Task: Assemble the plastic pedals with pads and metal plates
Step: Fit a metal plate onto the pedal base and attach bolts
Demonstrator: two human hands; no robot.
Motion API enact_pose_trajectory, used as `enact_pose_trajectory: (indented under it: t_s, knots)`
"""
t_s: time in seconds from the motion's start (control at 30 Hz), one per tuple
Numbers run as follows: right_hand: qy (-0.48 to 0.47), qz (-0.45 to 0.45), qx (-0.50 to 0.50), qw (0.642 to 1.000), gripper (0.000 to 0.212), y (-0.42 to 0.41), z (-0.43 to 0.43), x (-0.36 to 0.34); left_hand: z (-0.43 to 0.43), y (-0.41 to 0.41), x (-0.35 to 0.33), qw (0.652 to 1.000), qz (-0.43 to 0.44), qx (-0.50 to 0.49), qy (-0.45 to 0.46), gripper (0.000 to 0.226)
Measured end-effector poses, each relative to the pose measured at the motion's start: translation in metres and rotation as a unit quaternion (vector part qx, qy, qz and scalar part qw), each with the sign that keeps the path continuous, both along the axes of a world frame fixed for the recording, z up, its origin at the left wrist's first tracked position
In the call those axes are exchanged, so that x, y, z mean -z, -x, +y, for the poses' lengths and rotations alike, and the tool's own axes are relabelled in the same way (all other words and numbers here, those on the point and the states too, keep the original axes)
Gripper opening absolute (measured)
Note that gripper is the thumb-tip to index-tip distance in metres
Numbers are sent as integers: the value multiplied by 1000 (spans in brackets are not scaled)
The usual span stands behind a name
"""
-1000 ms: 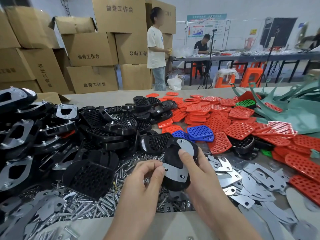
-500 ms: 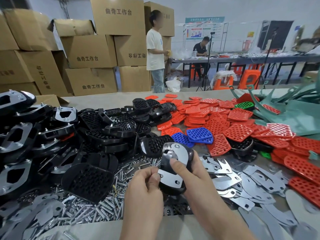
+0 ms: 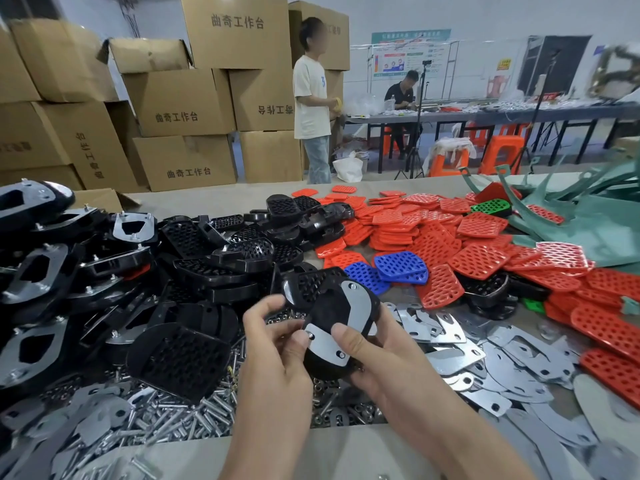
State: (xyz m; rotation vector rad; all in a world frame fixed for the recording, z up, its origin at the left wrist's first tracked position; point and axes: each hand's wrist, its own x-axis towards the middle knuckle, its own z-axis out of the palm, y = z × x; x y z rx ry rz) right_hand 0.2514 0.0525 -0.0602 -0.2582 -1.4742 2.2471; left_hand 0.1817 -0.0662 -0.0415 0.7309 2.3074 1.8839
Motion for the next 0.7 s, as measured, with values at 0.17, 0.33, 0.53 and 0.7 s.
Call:
enact_pose_trajectory:
  t_s: [0.17,0.33,0.53,0.7]
  knots:
    - [6,-3,14,1000,42,-3,2,0,-1,10,-2,998,-2,58,-15,31]
    - [10,-10,0,1000,44,-3,2,2,-5,15,3,997,-14,74,-12,30]
    - [2,-10,-35,999,55,-3,0,-2,-3,12,3,998,41,46,-24,40]
    - [-25,-41,1,999,41,-1,-3,0,0,11,1,996,84,29,-24,36]
